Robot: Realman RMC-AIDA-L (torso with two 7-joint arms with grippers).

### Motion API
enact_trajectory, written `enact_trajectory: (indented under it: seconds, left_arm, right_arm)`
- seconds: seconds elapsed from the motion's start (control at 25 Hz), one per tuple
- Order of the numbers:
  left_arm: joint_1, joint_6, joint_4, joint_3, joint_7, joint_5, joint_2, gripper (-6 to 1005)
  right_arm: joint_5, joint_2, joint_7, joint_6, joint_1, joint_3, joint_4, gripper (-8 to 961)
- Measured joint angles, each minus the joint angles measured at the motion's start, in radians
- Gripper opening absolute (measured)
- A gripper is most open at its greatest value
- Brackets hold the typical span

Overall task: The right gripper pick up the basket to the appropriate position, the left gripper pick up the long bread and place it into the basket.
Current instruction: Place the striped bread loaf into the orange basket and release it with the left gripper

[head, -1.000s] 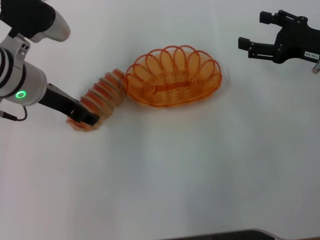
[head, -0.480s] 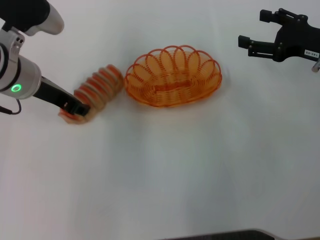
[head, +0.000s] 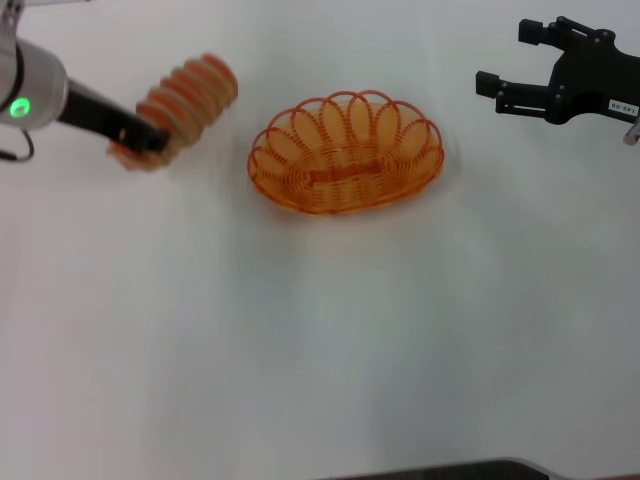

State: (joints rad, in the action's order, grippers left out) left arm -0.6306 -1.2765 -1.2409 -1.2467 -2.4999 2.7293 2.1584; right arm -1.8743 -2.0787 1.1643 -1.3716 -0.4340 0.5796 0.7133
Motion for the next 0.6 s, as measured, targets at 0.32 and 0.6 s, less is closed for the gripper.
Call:
enact_trajectory:
  seconds: [0.32,0.6]
  left_arm:
    - [-0.033,-0.096,-0.12,0.023,0.161,-0.095,0.002,390]
    - [-0.078,-0.229,-0.14,0.006,0.308,-0.246,0.004,326]
  right_arm:
    - [-0.003,0.003,0.0,-0.006,0.005,-0.004,0.0,942]
    - [-0.003,0.011,0.0,-0.013,0.022,-0.008,0.013,942]
